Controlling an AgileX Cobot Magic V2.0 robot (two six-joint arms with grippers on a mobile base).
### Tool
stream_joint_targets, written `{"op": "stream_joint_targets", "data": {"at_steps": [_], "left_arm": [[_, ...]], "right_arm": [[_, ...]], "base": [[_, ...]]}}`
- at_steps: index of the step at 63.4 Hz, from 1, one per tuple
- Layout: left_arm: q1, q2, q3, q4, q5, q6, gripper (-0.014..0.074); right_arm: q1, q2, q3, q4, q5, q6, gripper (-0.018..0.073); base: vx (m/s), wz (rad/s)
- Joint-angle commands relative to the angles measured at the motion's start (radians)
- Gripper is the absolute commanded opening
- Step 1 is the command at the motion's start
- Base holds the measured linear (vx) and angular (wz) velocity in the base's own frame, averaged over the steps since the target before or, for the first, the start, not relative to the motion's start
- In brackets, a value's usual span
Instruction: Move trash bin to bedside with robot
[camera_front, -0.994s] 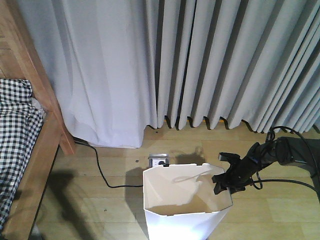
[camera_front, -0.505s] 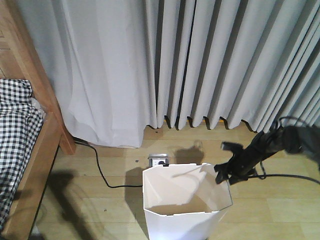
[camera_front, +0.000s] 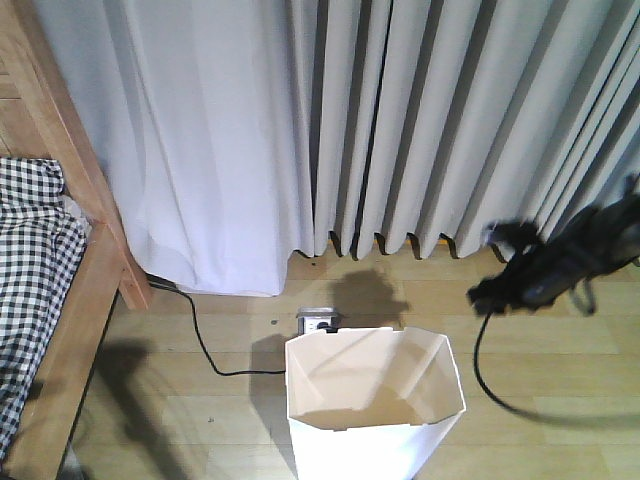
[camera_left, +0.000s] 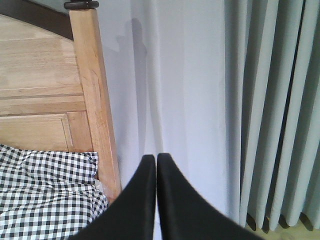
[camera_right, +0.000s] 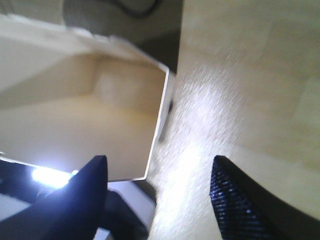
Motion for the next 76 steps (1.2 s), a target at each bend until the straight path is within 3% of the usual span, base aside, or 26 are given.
{"op": "stream_joint_targets", "data": {"at_steps": [1, 36, 58, 69, 76], "left_arm": [[0.0, -0.005, -0.024, -0.001, -0.073, -0.004, -0.0006], [0.0, -0.005, -0.024, -0.001, -0.073, -0.004, -0.0006], [0.0, -0.005, -0.024, -0.001, -0.073, -0.004, -0.0006], [0.0, -0.005, -0.024, -0.001, -0.073, -0.004, -0.0006], [0.0, -0.005, -0.024, -0.001, -0.073, -0.004, -0.0006]], "right_arm": [[-0.005, -0.216, 0.054, 0.006, -0.008, -0.018, 0.044], [-0.005, -1.249, 0.287, -0.046, 0.069, 0.028, 0.044], [-0.004, -1.914, 0.632, -0.047, -0.071, 0.082, 0.044], [0.04, -2.064, 0.737, -0.04, -0.045, 0.183, 0.044], [0.077, -2.071, 0.748, -0.04, 0.007, 0.188, 0.044]], "base": [[0.0, 0.0], [0.0, 0.0], [0.0, 0.0], [0.0, 0.0], [0.0, 0.0]]}}
